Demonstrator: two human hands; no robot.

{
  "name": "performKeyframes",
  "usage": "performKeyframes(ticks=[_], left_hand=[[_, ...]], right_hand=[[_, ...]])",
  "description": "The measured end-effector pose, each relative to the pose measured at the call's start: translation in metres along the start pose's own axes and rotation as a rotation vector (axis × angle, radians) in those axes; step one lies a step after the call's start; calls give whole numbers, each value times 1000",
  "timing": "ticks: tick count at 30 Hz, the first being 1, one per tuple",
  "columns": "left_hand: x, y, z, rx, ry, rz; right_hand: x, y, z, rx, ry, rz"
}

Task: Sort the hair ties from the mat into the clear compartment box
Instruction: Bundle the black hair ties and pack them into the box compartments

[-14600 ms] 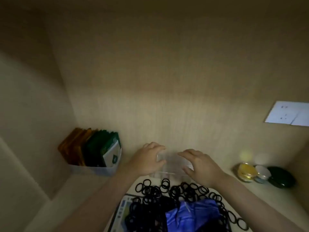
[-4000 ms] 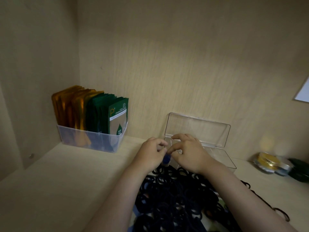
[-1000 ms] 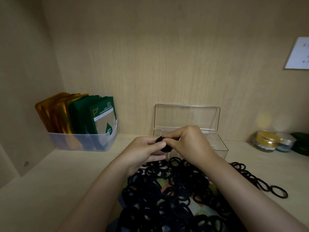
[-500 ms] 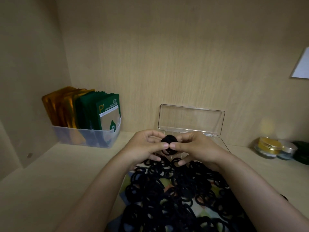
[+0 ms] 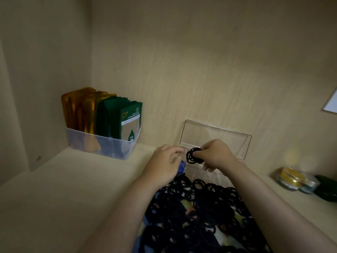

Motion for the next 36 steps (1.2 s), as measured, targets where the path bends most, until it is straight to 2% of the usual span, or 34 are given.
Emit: performKeyframes(ticks=[4, 9, 12, 14, 17, 19, 24, 27, 29, 32, 34, 36], left_hand=[[-5, 2, 15, -127, -113, 29], [-10, 2, 22, -170, -135, 42], [-8, 5, 25, -206, -155, 48], [-7, 6, 26, -221, -164, 51], [-8, 5, 26, -215, -179, 51], [-8, 5, 27, -218, -168, 51], [-7, 4, 26, -187, -141, 70], [-3, 4, 23, -171, -167, 86], [3, 4, 19, -120, -209, 121], [18, 4, 11, -36, -241, 200], [23, 4, 11, -77, -189, 181], [27, 7, 19, -185, -167, 129]], right_hand=[[-16, -16, 13, -33, 366, -43], [-23, -22, 29, -88, 702, -54], [-20, -24, 40, -206, 830, -73], [-19, -20, 36, -283, 786, -99], [-21, -11, 20, -336, 546, -122], [-20, -6, 13, -287, 465, -183], [-3, 2, 25, -194, 579, -257], [3, 4, 25, -179, 543, -319], [2, 8, 16, -158, 488, -345], [-1, 19, -5, -41, 450, -425], [0, 32, -16, -3, 383, -457], [5, 48, -20, -64, 312, -437]])
Point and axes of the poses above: each hand's wrist, its own y-axis away from the middle knuckle, its own z-axis out of the palm, x = y × z, the point moved 6 cm from there along -y, towards the middle knuckle, and after that the axes turned 3 degrees about z, right-handed, at the moved point
